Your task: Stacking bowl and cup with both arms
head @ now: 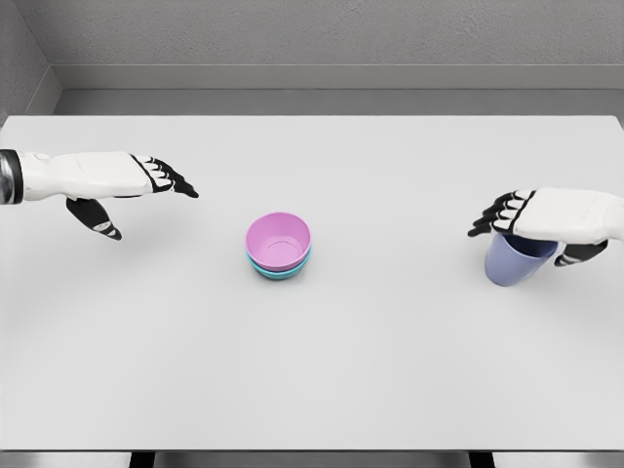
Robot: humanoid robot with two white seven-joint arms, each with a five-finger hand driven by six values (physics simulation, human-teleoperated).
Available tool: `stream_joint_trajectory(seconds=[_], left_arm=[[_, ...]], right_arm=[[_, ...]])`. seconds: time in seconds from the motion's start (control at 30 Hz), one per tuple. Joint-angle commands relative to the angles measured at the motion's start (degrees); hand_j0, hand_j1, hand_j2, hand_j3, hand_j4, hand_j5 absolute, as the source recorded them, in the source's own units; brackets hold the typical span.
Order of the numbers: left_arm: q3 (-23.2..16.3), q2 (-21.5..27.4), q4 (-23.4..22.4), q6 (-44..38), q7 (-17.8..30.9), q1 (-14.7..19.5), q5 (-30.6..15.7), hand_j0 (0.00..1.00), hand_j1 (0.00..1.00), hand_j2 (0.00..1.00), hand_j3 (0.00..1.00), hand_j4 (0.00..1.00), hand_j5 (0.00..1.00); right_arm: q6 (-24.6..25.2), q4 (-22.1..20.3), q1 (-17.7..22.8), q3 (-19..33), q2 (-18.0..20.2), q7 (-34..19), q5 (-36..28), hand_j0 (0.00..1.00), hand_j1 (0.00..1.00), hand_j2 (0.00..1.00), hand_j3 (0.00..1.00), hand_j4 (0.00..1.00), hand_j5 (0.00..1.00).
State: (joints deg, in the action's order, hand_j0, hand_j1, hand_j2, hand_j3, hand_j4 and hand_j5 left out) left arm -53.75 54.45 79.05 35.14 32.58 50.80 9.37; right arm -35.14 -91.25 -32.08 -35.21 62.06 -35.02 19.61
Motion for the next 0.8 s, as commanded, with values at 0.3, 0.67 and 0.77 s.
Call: stream_joint_trajectory(seconds=[0.3,0.67,0.77], left_arm=[[0.1,0.0,0.0,-0.1,0.0,0.0,-0.3,1.00,1.00,1.00,1.00,1.00,1.00],[0.1,0.0,0.0,-0.1,-0.1,-0.1,-0.3,1.00,1.00,1.00,1.00,1.00,1.00],[0.1,0.0,0.0,-0.1,-0.1,-0.1,-0.3,1.00,1.00,1.00,1.00,1.00,1.00]], right_arm=[[0.1,0.7,0.0,-0.5,-0.5,0.0,0.6,1.00,1.00,1.00,1.00,1.00,1.00],[0.1,0.8,0.0,-0.4,-0.8,0.0,0.8,0.85,0.85,0.85,0.85,0.85,0.85],[0.1,0.9,0.0,-0.3,-0.8,0.0,0.8,0.82,0.82,0.82,0.82,0.82,0.82]])
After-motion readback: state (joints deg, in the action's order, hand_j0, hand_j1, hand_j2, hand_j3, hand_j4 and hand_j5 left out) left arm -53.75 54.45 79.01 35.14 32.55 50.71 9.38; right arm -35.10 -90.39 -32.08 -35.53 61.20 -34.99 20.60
